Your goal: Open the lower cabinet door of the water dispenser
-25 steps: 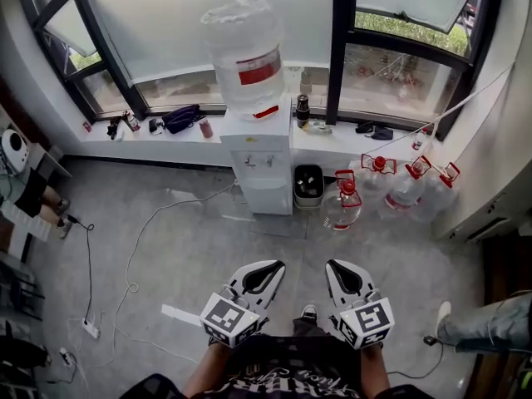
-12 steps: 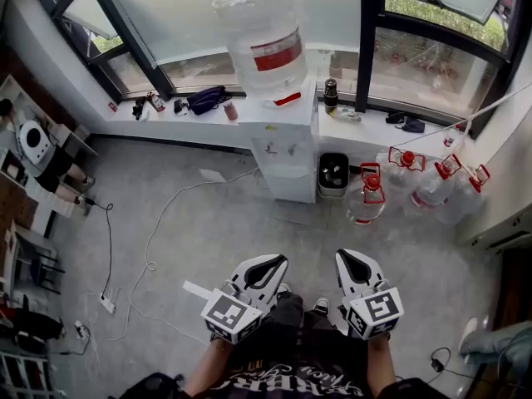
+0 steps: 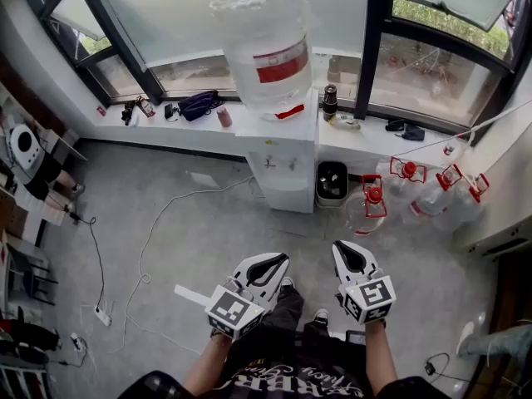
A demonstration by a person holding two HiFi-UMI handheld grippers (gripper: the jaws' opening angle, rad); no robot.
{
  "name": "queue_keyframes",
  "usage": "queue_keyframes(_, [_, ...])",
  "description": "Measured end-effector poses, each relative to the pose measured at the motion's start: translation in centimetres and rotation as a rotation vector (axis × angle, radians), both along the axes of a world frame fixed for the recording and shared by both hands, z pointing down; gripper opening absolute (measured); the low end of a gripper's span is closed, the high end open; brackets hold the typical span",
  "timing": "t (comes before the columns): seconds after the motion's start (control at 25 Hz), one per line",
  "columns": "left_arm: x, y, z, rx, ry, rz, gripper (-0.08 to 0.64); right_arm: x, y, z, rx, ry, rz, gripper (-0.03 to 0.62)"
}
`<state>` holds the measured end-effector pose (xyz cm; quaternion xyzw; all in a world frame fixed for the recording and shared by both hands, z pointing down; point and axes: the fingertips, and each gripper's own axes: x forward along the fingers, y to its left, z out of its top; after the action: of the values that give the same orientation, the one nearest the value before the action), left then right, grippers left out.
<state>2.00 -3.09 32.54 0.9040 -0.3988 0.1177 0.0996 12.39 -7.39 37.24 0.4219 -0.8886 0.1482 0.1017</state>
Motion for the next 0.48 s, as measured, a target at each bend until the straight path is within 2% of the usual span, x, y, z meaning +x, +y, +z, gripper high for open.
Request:
queue_keyframes(0.08, [-1.1, -2.4, 0.7, -0.003, -0.006, 0.027, 0.029, -1.0, -2.8, 1.0, -0.001, 0.011, 0.010, 0.041])
queue_keyframes(0.28, [-3.4, -7.7, 2.4, 0.011, 0.039, 0.103, 0.029, -3.2, -9.3, 4.2, -0.023, 0.043, 0.021, 0.059])
queue_keyframes(0.48, [-4.8, -11.8, 5.5, 0.003, -0.003, 0.174, 0.029, -4.3, -14.6, 8.5, -0.059, 0.074, 0.028, 0.095])
